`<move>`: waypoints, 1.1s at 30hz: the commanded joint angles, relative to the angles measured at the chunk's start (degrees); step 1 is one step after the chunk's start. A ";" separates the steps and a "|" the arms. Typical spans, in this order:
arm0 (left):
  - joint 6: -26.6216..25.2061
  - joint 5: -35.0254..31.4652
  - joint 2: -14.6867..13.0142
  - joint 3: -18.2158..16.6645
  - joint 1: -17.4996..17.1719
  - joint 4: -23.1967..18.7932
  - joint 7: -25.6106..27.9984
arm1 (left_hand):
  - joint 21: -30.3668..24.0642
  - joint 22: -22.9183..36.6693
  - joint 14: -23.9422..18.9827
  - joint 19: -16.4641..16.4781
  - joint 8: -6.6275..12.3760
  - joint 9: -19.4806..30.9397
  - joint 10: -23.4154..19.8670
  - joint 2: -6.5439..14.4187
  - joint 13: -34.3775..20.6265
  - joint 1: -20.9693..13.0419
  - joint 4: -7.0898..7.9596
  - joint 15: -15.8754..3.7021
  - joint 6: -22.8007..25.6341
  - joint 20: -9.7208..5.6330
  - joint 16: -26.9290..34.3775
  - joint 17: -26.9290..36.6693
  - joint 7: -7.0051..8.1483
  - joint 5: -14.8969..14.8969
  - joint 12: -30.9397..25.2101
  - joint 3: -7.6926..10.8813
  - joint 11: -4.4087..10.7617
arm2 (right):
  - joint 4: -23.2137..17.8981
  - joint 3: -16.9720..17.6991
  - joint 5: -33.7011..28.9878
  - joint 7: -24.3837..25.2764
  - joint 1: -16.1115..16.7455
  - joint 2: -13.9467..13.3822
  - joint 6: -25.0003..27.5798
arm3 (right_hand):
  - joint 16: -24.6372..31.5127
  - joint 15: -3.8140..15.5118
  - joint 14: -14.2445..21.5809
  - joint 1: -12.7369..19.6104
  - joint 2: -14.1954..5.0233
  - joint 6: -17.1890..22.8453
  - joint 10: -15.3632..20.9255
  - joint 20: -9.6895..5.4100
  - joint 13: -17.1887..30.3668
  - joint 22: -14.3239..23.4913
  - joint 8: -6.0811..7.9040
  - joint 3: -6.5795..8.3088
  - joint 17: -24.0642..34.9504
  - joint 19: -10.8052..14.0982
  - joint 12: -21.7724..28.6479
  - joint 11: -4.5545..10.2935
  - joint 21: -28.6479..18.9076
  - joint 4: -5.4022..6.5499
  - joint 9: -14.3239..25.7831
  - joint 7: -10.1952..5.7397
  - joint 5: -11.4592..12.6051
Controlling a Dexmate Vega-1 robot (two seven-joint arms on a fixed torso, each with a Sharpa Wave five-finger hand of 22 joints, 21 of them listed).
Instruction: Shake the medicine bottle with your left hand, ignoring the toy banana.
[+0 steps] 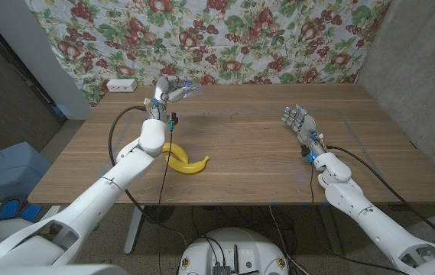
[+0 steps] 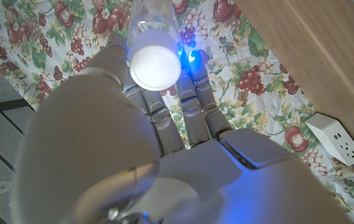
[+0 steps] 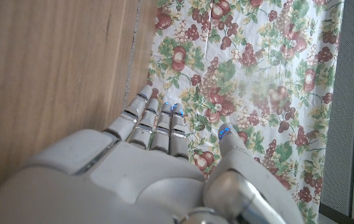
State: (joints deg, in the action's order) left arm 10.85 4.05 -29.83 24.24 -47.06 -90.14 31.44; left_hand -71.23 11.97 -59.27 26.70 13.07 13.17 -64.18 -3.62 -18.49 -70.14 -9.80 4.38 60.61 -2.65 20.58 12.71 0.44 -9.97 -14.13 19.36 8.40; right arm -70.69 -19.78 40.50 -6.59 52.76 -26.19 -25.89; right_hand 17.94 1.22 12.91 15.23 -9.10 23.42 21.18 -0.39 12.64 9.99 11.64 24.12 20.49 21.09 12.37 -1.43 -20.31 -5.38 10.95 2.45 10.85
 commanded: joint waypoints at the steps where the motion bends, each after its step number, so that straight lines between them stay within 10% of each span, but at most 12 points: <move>1: 3.04 -1.98 2.51 -1.14 -1.30 1.21 3.03 | -0.66 0.00 -14.41 -0.31 -0.27 0.21 -0.51 10.32 -0.26 -10.64 0.06 -18.09 0.13 -9.46 0.10 3.82 0.10 -0.38 0.05 0.39 0.22 | -0.09 0.16 0.12 -0.18 0.31 -0.19 -0.22 | -0.29 0.08 0.35 0.21 -0.32 0.14 0.21 0.10 0.12 0.32 -0.08 0.27 0.00 0.63 0.01 -0.15 0.14 -0.06 0.17 0.31 -0.18; 33: -24.96 8.04 -11.11 3.84 6.19 -9.79 -25.04 | -1.04 -0.56 -14.10 -0.64 -0.40 0.21 -0.47 10.33 -0.39 -10.75 0.02 -18.08 0.04 -9.49 -0.41 3.43 0.25 -0.34 0.25 0.57 0.16 | -0.73 0.52 0.53 -0.01 1.14 -0.39 -0.29 | -0.37 -0.05 0.39 0.15 -0.32 0.07 0.25 0.09 0.12 0.34 -0.11 0.31 -0.01 0.79 0.01 -0.24 0.53 -0.06 0.17 0.31 -0.19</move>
State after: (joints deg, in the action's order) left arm -7.65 9.30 -36.65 25.62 -44.65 -98.46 15.59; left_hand -71.77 11.44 -59.26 26.32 12.68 13.17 -64.18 -3.62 -18.76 -70.14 -9.94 4.37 60.61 -2.65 20.33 12.71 0.44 -9.91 -13.90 19.48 8.40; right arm -71.44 -19.33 40.88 -6.61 53.83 -26.58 -26.22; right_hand 17.46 1.22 12.91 14.86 -9.44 23.42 21.18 -0.20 12.64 9.99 11.64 24.12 20.49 21.27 12.37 -1.43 -19.91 -5.38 10.95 2.45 10.85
